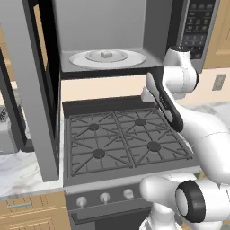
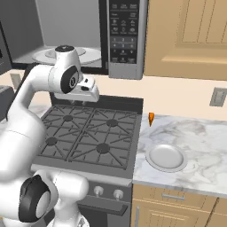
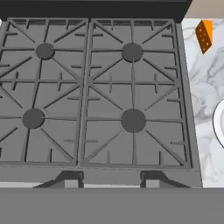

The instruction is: Pick the marshmallow from the microwave and place it on plate located on the counter.

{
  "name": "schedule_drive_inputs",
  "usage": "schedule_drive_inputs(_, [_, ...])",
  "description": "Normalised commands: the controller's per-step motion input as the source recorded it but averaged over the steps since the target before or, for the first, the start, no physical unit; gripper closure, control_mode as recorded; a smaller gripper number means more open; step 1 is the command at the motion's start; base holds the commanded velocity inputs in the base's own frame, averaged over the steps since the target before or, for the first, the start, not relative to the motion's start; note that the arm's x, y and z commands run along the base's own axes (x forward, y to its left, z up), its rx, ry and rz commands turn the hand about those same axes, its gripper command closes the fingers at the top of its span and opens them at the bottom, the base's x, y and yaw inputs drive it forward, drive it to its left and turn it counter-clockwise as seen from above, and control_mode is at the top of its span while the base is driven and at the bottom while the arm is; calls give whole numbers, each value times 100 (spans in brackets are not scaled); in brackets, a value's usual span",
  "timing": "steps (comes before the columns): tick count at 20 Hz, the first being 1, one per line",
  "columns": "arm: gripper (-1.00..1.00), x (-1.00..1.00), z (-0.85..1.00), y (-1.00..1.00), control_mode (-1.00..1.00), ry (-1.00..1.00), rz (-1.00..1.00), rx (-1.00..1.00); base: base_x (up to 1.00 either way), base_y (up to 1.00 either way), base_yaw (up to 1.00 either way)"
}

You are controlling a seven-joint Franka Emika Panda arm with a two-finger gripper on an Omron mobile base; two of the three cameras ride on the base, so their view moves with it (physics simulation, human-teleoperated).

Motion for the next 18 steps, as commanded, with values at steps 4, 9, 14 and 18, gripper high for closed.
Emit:
schedule_drive_inputs(4, [-100,-4,1,-1,-100,-11,0,0,0,0,0])
schedule_drive_inputs(9, [-100,-34,28,0,-100,-35,0,0,0,0,0])
schedule_drive_inputs(14, [-100,-35,74,13,-100,-27,1,-3,0,0,0])
schedule_drive_inputs(18, [-100,-30,97,16,-100,-18,0,-4,0,0,0])
